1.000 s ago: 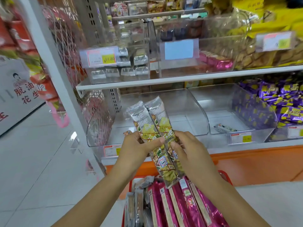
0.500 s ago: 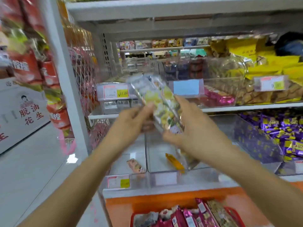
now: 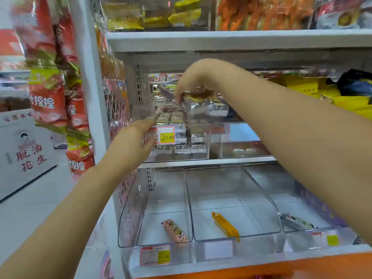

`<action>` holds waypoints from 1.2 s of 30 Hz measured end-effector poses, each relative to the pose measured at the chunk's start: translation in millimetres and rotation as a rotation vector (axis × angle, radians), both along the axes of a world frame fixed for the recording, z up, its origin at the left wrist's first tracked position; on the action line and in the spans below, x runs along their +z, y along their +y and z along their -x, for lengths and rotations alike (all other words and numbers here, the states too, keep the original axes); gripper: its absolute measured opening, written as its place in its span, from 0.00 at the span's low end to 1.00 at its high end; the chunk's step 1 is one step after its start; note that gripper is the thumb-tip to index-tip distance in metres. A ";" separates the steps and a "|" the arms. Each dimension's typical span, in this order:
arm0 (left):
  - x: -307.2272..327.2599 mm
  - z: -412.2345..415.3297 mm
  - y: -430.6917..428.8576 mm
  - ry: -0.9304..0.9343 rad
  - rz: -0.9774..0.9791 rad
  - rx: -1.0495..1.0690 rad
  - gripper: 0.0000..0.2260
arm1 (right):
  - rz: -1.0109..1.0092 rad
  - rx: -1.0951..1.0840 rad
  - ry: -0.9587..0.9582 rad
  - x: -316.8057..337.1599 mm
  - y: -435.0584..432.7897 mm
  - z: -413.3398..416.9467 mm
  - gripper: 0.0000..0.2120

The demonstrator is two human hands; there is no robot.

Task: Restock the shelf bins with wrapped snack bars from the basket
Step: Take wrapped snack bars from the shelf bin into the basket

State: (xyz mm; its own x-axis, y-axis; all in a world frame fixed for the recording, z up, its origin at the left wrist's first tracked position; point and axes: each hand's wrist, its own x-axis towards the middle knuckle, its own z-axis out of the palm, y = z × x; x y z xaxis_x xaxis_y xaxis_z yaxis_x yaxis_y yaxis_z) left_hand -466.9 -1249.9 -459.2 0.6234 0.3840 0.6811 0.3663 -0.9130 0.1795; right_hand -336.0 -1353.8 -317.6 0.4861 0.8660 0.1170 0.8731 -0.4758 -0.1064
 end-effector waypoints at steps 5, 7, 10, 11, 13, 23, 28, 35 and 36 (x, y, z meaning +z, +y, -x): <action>2.3 -0.3 8.4 0.033 -0.008 0.025 0.19 | 0.087 -0.031 -0.090 -15.2 50.5 -12.7 0.20; 2.8 -0.5 9.8 0.030 -0.010 0.020 0.19 | 0.146 -0.039 -0.063 -24.7 63.0 -15.5 0.24; 0.6 2.5 12.1 -0.004 0.003 -0.009 0.19 | 0.159 -0.101 -0.004 -36.6 72.0 -20.7 0.24; -0.7 4.3 12.6 -0.028 0.023 -0.030 0.18 | 0.142 -0.111 0.018 -40.1 73.8 -23.6 0.25; -2.2 7.7 12.6 -0.066 0.053 -0.071 0.18 | 0.097 -0.133 0.033 -44.6 76.0 -27.2 0.25; -1.2 10.1 15.3 -0.032 0.058 -0.094 0.18 | 0.169 -0.066 -0.136 -42.3 69.0 -23.2 0.20; 0.1 10.8 15.7 -0.015 0.057 -0.093 0.19 | 0.084 -0.198 0.191 -32.9 72.3 -36.8 0.20; 2.3 13.8 11.5 0.020 0.053 -0.074 0.19 | -0.367 -0.126 0.650 -41.6 83.2 -47.8 0.09; 1.2 14.9 11.4 0.006 0.045 -0.047 0.19 | -0.411 -0.120 0.631 -41.3 85.0 -44.9 0.10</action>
